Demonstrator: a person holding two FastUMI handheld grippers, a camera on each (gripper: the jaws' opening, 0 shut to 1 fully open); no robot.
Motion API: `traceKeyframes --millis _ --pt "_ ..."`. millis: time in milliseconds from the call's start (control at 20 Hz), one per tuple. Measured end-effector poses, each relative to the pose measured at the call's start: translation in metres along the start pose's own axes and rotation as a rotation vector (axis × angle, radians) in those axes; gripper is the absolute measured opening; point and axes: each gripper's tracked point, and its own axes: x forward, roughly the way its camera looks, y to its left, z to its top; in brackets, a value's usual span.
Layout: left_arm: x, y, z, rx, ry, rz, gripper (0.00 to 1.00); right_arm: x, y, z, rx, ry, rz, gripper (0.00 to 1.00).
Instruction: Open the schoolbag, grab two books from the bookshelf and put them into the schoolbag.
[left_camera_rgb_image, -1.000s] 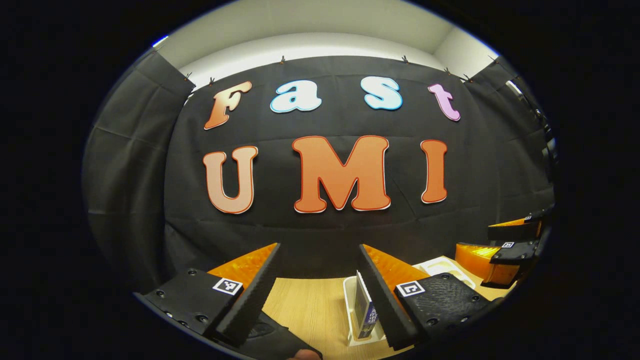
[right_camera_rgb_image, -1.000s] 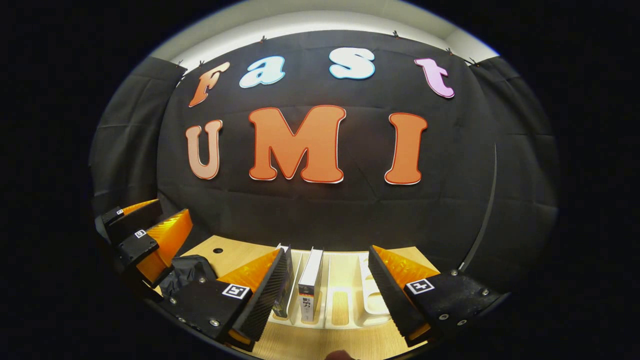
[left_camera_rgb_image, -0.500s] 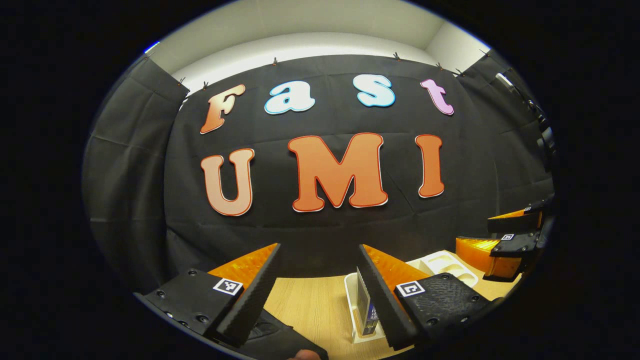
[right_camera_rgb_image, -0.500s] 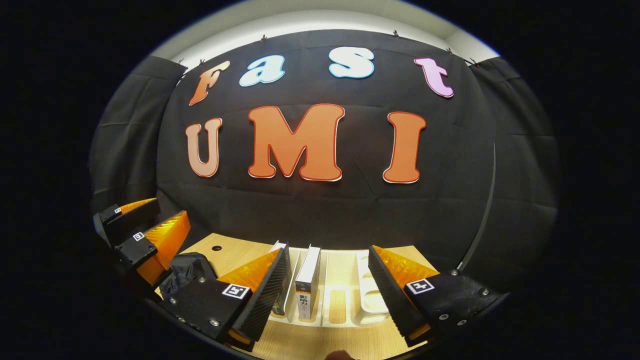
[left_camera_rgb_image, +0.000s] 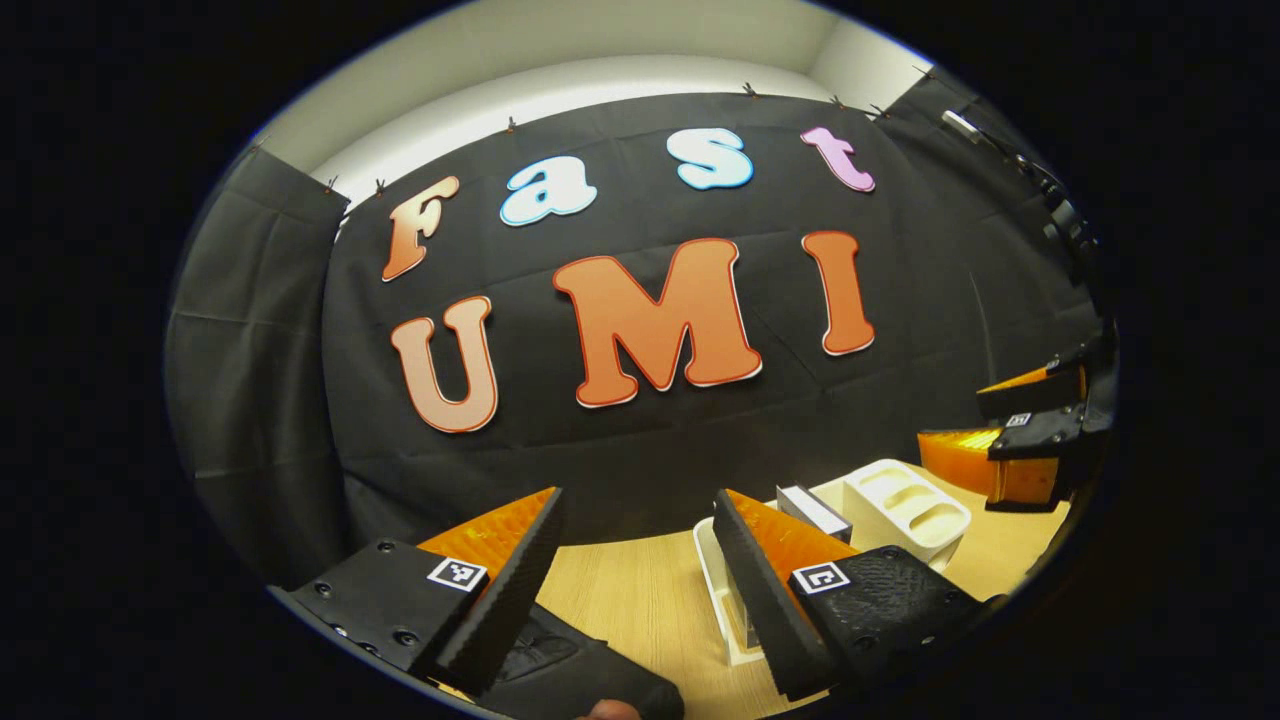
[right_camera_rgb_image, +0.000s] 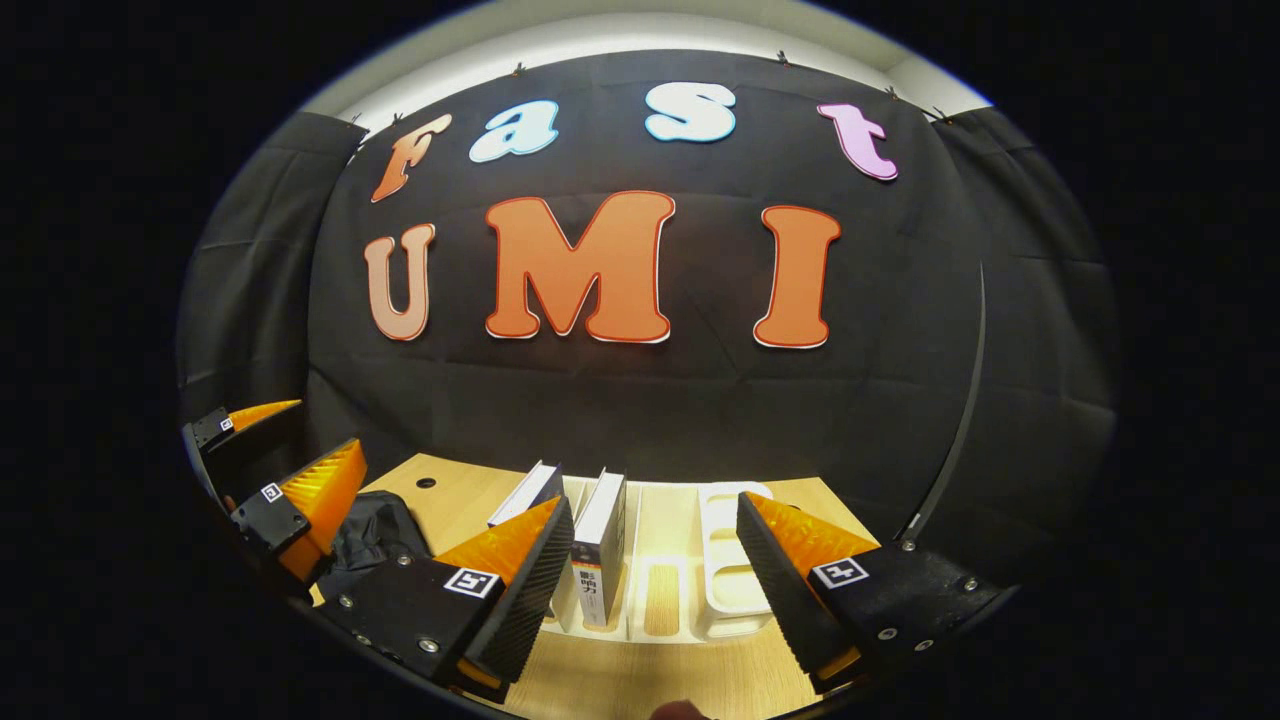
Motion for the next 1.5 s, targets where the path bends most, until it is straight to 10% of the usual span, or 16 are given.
traceKeyframes --millis 950,1500 --pt "-0.079 0.012 -0.253 0.642 0.448 0.025 0.98 0.03 -0.031 -0.069 -0.065 0.087 0.067 0.98" --pt "-0.078 0.033 -0.313 0.769 0.574 0.074 0.96 0.032 -0.047 -0.068 -0.08 0.089 0.043 0.98"
